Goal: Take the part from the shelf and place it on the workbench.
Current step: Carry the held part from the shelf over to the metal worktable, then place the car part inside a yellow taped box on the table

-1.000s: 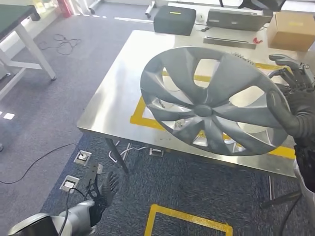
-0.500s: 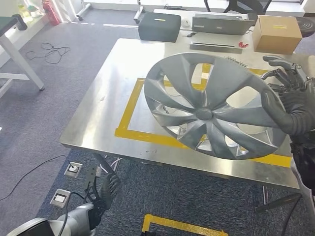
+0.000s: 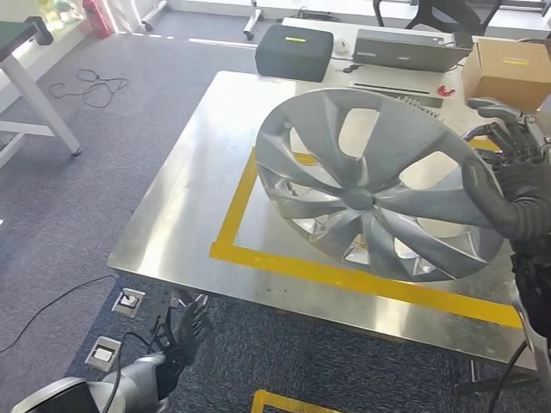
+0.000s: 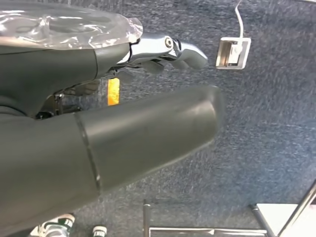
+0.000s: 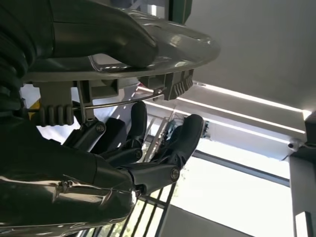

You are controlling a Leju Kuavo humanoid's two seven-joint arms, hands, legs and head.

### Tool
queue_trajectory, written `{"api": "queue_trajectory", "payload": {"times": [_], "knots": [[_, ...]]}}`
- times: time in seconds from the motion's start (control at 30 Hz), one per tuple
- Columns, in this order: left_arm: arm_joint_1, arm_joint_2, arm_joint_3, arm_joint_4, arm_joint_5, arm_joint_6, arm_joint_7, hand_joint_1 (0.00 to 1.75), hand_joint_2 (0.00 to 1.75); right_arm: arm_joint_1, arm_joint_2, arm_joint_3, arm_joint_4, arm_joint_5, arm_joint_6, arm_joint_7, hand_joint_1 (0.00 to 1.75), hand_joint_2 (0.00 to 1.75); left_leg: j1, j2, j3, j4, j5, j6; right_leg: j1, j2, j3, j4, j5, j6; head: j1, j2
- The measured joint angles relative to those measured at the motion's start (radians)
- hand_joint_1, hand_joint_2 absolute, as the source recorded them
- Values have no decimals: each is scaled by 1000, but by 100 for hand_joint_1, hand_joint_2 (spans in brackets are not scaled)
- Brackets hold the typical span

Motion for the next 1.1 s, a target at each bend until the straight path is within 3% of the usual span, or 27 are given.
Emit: {"api": "queue_trajectory", "payload": {"times": [0.2,0.33,0.6,0.73,0.93,1.1], "knots": [[3,0,0,0,0,3,-1,0,0,-2,0,0,0,26,-29,22,175,175,-1,0,-4,6,-5,-2,7,3,11,-20,1,-8,-4,0],[3,1,0,0,-3,7,-4,0,0,-18,-1,1,11,117,-99,73,175,175,1,1,-2,3,-3,-5,9,4,11,-20,1,-10,-4,0],[1,-9,-3,0,-26,15,-5,0,0,-148,-1,19,135,589,-344,213,175,175,4,0,-3,2,-5,-10,10,2,10,-19,-1,-15,-4,0],[-6,-21,-10,0,-36,21,3,0,0,-219,4,32,245,727,-412,218,175,175,3,-1,-4,2,-5,-10,9,1,11,-19,-1,-14,-4,0],[-10,-31,-24,0,-41,26,5,0,0,-272,20,52,374,815,-468,217,175,175,2,-1,-4,3,-5,-10,7,1,10,-20,-2,-14,-4,0],[-14,-44,-38,0,-52,33,12,0,0,-307,47,84,481,1126,-633,250,175,175,2,-4,-4,3,-5,-10,6,-1,11,-20,-2,-14,-4,0]]}}
